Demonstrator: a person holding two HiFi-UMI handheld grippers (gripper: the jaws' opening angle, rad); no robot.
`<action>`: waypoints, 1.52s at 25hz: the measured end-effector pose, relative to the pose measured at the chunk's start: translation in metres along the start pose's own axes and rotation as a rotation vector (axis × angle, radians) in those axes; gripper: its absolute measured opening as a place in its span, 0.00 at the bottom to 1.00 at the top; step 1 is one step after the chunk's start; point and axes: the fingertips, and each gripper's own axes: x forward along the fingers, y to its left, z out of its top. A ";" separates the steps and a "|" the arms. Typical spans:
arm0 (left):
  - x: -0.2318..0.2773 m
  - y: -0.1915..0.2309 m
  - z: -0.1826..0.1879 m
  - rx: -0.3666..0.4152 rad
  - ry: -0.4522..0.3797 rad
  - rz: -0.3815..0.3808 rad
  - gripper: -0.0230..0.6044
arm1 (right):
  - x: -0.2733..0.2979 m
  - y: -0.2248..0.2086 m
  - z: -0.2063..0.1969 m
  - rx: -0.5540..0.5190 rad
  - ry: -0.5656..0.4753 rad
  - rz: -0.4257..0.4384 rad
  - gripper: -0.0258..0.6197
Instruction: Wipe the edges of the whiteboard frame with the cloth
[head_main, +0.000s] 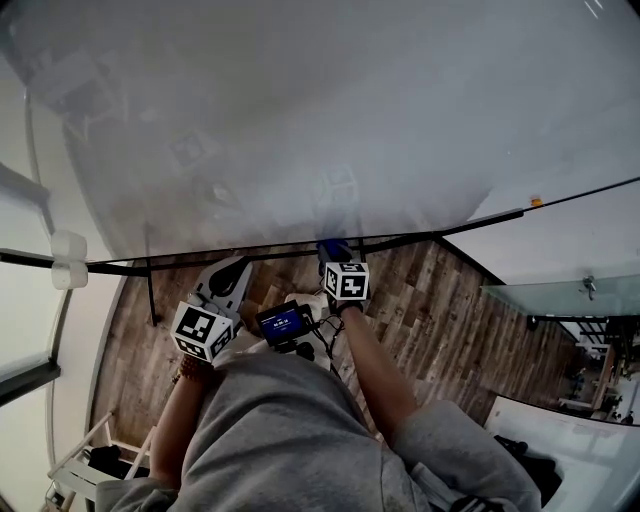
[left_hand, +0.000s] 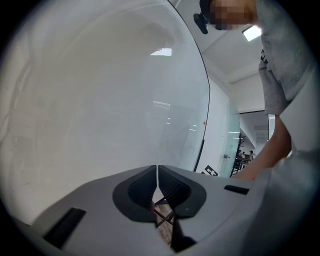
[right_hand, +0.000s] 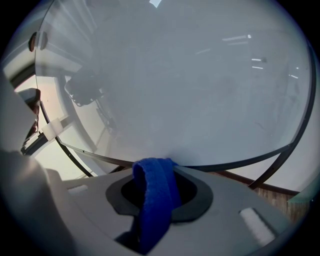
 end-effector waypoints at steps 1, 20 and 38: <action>-0.002 0.002 0.002 0.000 -0.003 0.006 0.07 | 0.000 0.002 0.000 0.004 0.002 0.002 0.21; -0.032 0.027 -0.001 -0.008 -0.041 0.057 0.07 | 0.012 0.043 -0.003 0.035 0.016 0.065 0.21; -0.073 0.057 -0.011 -0.028 -0.048 0.120 0.07 | 0.024 0.080 -0.005 0.093 0.015 0.110 0.21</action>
